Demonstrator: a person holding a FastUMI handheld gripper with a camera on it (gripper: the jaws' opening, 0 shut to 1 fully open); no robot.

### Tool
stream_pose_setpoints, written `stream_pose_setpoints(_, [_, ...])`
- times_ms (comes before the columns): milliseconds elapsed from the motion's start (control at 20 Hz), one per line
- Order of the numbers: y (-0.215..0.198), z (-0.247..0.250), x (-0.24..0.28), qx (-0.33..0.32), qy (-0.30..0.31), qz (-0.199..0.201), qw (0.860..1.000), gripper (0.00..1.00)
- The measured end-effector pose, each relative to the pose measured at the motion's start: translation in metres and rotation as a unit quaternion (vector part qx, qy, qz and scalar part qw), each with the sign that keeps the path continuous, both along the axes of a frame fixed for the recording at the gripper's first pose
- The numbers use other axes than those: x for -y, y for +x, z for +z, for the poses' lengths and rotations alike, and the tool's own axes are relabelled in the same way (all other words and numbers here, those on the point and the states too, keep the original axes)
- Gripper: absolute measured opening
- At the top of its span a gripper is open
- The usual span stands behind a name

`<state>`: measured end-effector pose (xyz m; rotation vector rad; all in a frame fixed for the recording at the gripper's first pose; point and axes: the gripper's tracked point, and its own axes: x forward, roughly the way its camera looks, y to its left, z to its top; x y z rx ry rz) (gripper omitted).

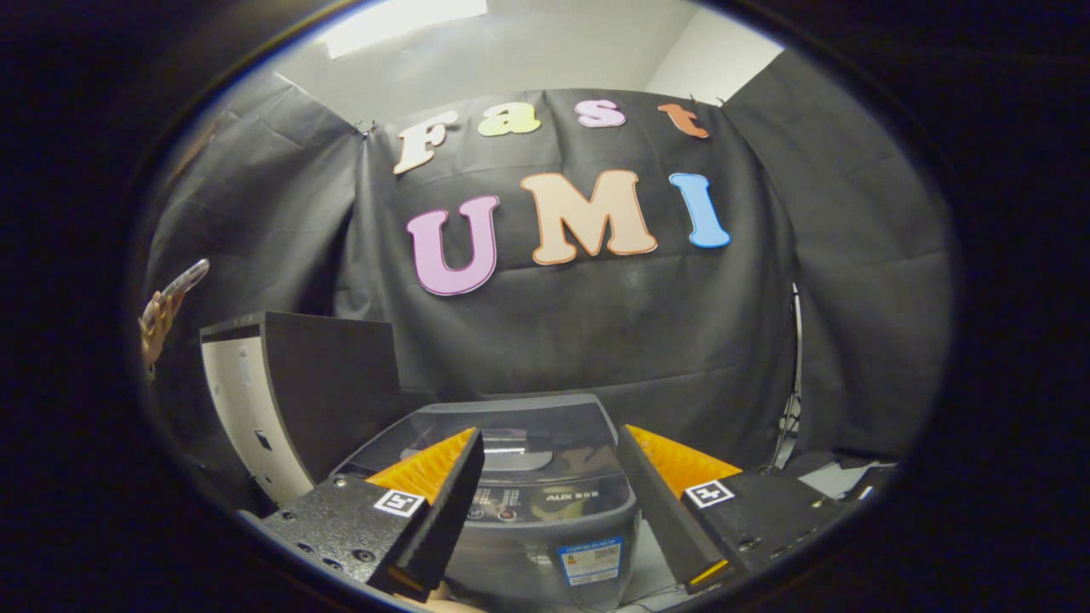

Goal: Put the clothes into the washing machine and then close the washing machine lid.

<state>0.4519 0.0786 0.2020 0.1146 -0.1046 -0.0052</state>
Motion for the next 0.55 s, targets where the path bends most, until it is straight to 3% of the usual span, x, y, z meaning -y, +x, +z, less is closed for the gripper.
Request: stream_pose_setpoints(550, [-0.02,-0.021,-0.006,-0.029,0.015,0.005,0.999,0.96])
